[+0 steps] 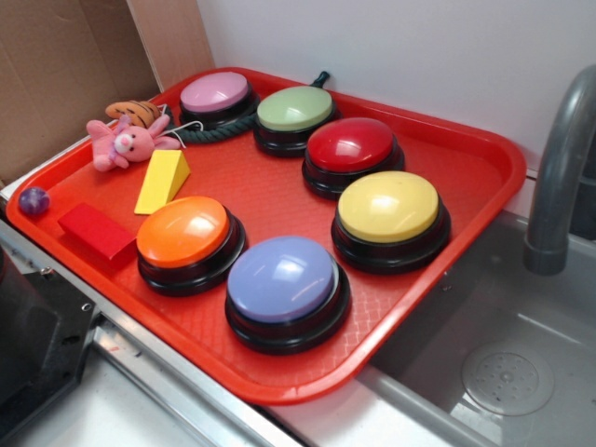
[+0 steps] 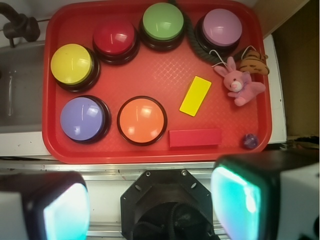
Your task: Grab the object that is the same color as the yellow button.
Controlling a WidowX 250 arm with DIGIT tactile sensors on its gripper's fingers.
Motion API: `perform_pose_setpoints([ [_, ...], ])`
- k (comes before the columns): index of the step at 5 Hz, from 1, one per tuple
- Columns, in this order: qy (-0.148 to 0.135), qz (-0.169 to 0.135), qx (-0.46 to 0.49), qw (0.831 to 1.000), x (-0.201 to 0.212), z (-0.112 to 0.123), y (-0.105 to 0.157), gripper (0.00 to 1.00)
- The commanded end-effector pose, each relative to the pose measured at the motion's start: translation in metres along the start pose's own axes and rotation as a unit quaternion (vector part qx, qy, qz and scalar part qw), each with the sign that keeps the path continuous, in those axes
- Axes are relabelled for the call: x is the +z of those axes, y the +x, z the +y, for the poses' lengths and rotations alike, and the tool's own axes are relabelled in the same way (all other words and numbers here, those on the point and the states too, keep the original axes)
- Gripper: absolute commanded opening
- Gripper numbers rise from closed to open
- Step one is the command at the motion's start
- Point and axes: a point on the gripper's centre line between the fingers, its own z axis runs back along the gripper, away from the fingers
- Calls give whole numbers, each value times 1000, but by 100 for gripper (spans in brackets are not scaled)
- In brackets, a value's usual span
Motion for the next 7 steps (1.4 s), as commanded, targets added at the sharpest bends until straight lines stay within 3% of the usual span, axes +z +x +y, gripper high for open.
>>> perform_pose_setpoints([
  [1,0,0,0,1000,0,0,0,100],
  [2,-8,-4,43,999,-21,24,19,100],
  [3,12,-7,110,994,-39,48,35,100],
  [4,39,-41,183,981,-70,74,55,100],
  [5,37,-35,230,972,-117,93,75,100],
  [6,54,-39,243,968,-154,98,86,100],
  [7,42,-10,231,972,-181,98,84,100],
])
